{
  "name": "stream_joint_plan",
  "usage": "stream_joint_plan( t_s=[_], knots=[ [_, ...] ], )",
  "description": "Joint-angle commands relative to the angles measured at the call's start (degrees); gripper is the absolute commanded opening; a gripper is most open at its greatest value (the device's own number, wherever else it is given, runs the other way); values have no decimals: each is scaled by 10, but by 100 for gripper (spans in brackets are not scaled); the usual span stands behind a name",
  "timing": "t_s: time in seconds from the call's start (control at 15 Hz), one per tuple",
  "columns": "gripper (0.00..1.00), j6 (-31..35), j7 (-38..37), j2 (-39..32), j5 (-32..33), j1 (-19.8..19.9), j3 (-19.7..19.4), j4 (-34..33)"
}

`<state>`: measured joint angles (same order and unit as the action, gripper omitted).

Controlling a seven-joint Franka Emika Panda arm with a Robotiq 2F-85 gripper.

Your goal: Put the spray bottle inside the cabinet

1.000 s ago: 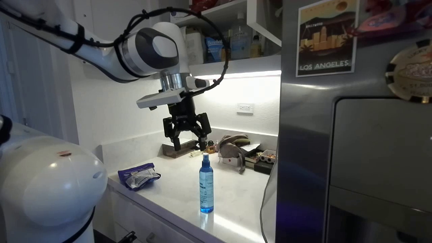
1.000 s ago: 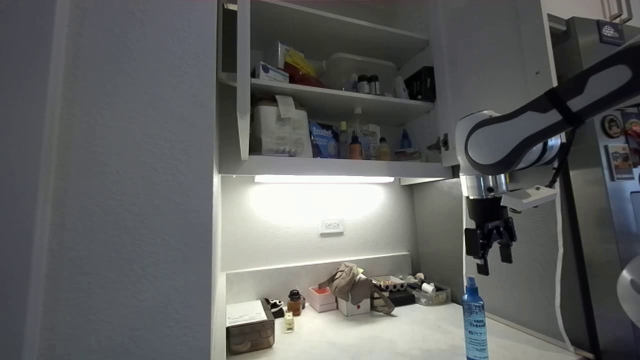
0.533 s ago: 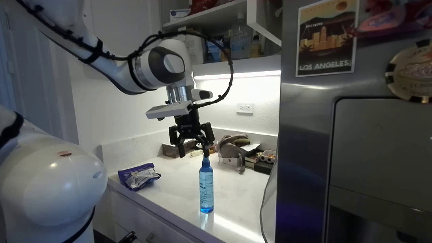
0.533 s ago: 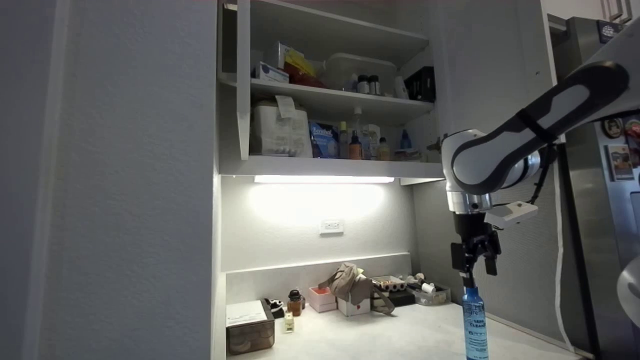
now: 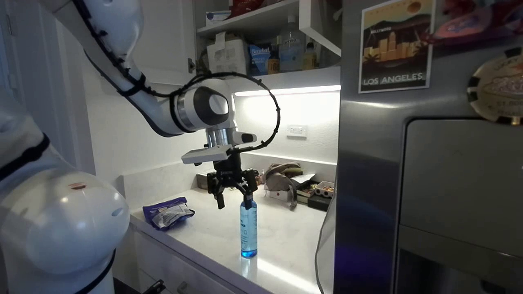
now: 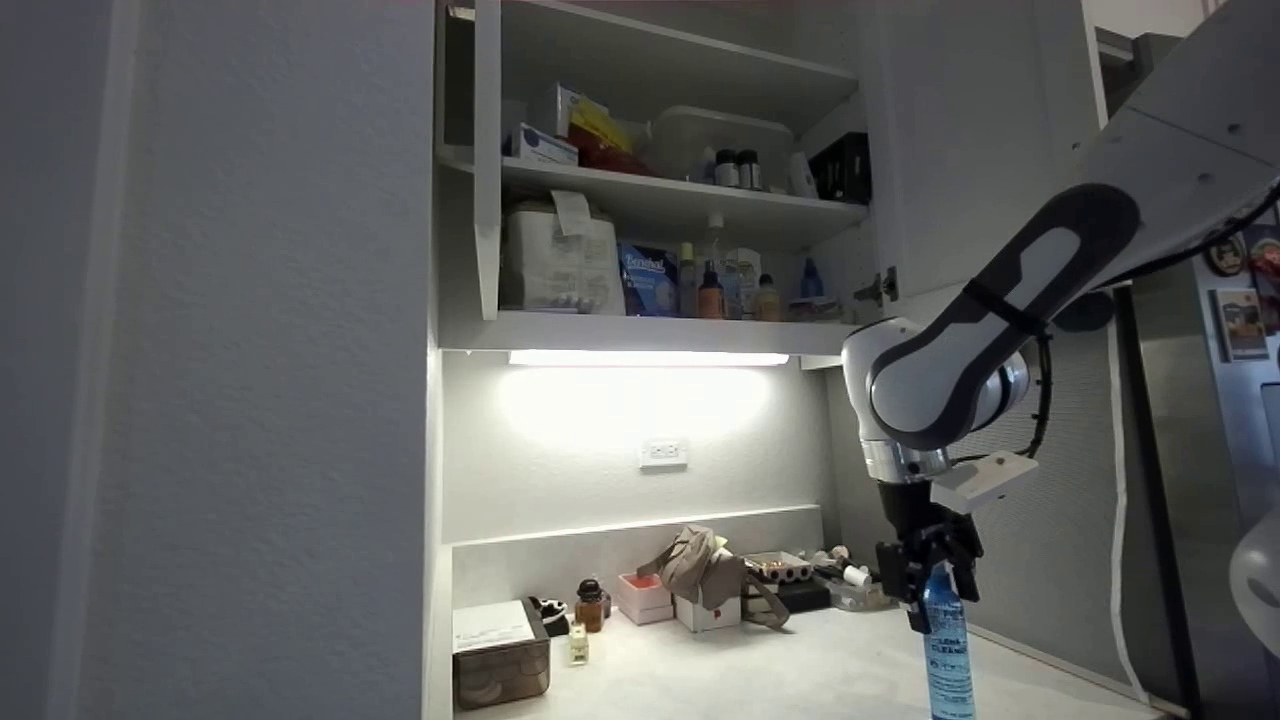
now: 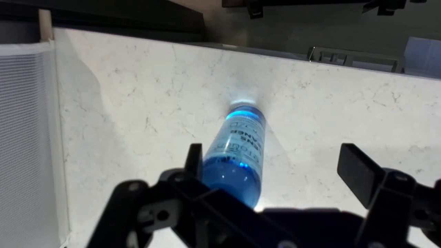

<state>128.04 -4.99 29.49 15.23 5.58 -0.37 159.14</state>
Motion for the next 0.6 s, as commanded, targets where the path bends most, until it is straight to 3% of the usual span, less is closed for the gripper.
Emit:
stream_joint_plan(
  t_s=[0.0,0.53],
  knots=[
    [100,-2,-32,-29,15,15,15,-10],
    [100,-13,-65,-26,45,29,24,-2]
  ],
)
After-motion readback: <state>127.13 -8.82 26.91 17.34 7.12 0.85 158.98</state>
